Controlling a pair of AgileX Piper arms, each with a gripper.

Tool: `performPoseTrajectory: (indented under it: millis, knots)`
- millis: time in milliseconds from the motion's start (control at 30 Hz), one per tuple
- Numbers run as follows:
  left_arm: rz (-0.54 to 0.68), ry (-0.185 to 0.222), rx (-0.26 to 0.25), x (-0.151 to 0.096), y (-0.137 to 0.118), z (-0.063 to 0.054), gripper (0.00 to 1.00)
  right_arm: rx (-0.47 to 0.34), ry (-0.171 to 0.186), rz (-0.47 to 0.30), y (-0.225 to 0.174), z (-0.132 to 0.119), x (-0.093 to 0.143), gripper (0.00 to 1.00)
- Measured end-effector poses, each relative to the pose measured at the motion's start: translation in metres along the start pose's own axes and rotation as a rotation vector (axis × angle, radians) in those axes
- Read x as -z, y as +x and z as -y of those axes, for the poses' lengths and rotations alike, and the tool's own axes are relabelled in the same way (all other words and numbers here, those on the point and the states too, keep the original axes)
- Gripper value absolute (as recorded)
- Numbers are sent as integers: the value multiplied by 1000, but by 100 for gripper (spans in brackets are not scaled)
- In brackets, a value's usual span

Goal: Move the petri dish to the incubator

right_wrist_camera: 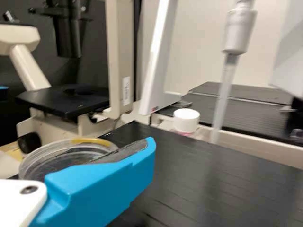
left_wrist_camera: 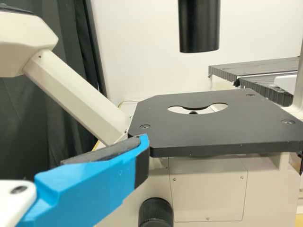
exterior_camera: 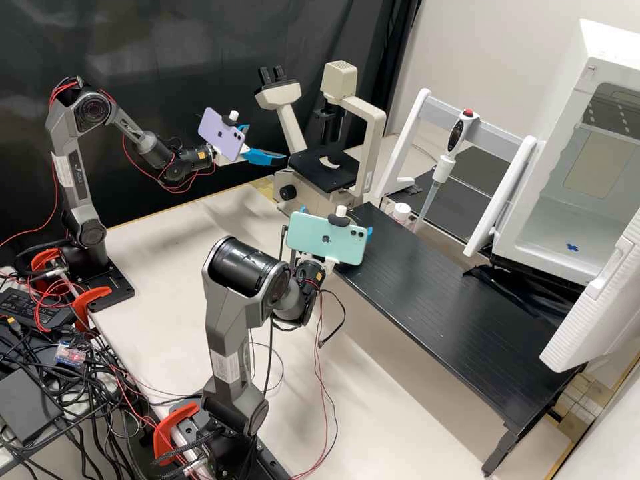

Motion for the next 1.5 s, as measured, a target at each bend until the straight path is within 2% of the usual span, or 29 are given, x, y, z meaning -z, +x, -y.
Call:
performPoseTrajectory:
  millis: [233, 400, 433, 867, 1100, 1500]
  knots:
    - [0, 0, 0, 0, 0, 0, 100, 38, 10, 53, 14, 7, -11, 100]
    - [0, 0, 0, 0, 0, 0, 100, 43, 12, 59, 18, 9, -13, 100]
    - [0, 0, 0, 0, 0, 0, 100, 45, 12, 61, 18, 9, -14, 0]
    - [0, 0, 0, 0, 0, 0, 100, 59, 17, 73, 21, 15, -20, 0]
    - [0, 0, 0, 0, 0, 0, 100, 46, -10, 73, 21, 14, -20, 0]
    - [0, 0, 0, 0, 0, 0, 100, 38, -12, 68, 21, 15, -18, 0]
